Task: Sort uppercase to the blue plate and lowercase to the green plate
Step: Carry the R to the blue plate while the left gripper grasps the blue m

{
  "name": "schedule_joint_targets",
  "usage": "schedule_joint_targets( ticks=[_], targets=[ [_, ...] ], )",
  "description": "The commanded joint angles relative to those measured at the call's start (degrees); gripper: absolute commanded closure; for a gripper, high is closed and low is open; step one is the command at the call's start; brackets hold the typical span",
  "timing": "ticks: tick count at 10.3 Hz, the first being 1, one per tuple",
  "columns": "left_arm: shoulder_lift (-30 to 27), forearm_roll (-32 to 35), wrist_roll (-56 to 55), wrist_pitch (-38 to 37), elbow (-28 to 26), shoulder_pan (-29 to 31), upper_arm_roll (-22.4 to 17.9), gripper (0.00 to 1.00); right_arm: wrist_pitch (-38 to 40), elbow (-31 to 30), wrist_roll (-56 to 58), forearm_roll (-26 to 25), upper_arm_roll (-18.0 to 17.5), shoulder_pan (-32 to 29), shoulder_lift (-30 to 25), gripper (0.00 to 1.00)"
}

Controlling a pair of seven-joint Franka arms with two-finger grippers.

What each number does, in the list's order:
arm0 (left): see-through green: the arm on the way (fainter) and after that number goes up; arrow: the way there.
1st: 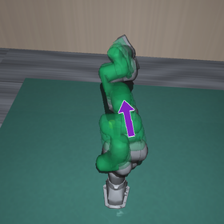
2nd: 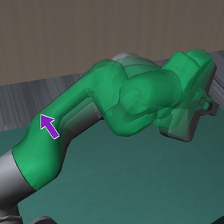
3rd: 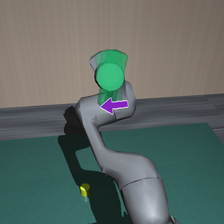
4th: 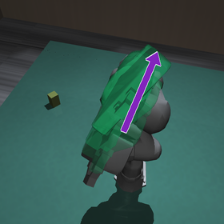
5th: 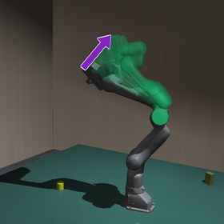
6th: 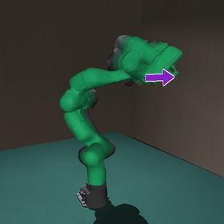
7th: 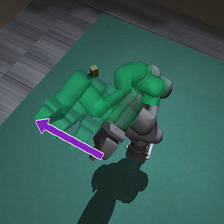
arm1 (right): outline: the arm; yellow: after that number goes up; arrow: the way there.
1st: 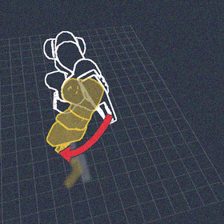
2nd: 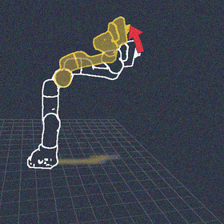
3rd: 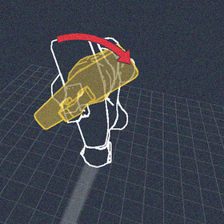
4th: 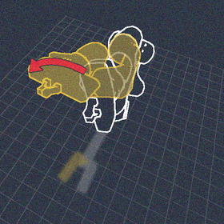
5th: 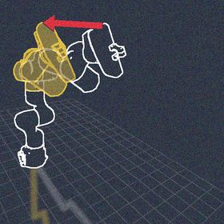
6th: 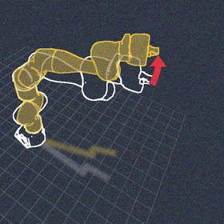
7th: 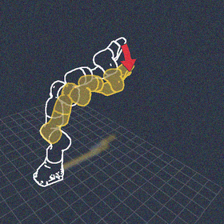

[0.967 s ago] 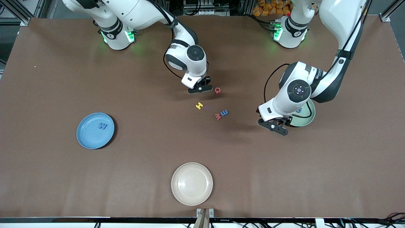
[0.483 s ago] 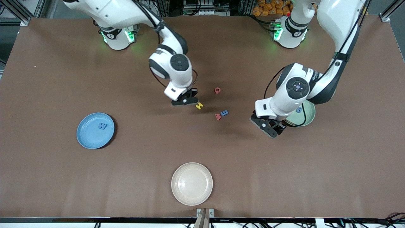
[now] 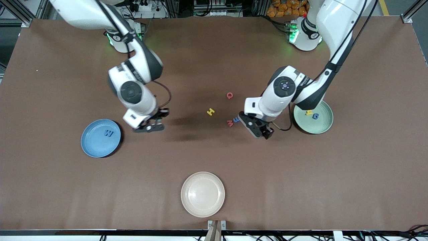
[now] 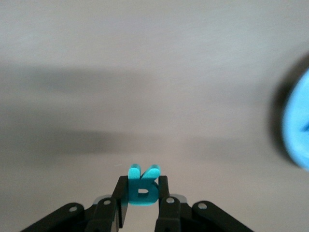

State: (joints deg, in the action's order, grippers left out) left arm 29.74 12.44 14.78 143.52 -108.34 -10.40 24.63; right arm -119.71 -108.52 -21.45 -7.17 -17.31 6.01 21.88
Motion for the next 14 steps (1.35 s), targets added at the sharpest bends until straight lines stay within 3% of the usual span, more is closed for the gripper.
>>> schedule_joint_targets(
  ticks=[1, 4, 8, 10, 14],
  targets=[
    [2.95, 3.63, -0.28, 3.07, 1.02, -1.98, 0.24, 0.1, 1.41, 0.85, 9.98, 3.72, 6.29, -1.44, -0.78, 1.0],
    [5.84, 6.71, -0.54, 5.98, 0.94, -3.74, 0.24, 0.15, 0.54, 0.95, 20.37, 5.49, 15.18, -2.06, 0.53, 1.0],
    [7.35, 10.5, -1.68, 6.68, 0.24, -4.54, 0.24, 0.21, -5.16, 0.95, 23.56, 5.5, 20.55, -2.76, 4.39, 1.0],
    [7.52, 10.5, -4.92, 6.68, -0.9, -5.06, 0.85, 0.24, -7.28, 1.03, 23.38, 5.84, 20.91, -2.85, 5.45, 0.83],
    [7.97, 10.5, -5.2, 6.6, -3.1, -5.24, 0.94, 0.28, -6.94, 1.3, 22.94, 9.1, 21.44, -2.5, 3.97, 0.22]
  ],
)
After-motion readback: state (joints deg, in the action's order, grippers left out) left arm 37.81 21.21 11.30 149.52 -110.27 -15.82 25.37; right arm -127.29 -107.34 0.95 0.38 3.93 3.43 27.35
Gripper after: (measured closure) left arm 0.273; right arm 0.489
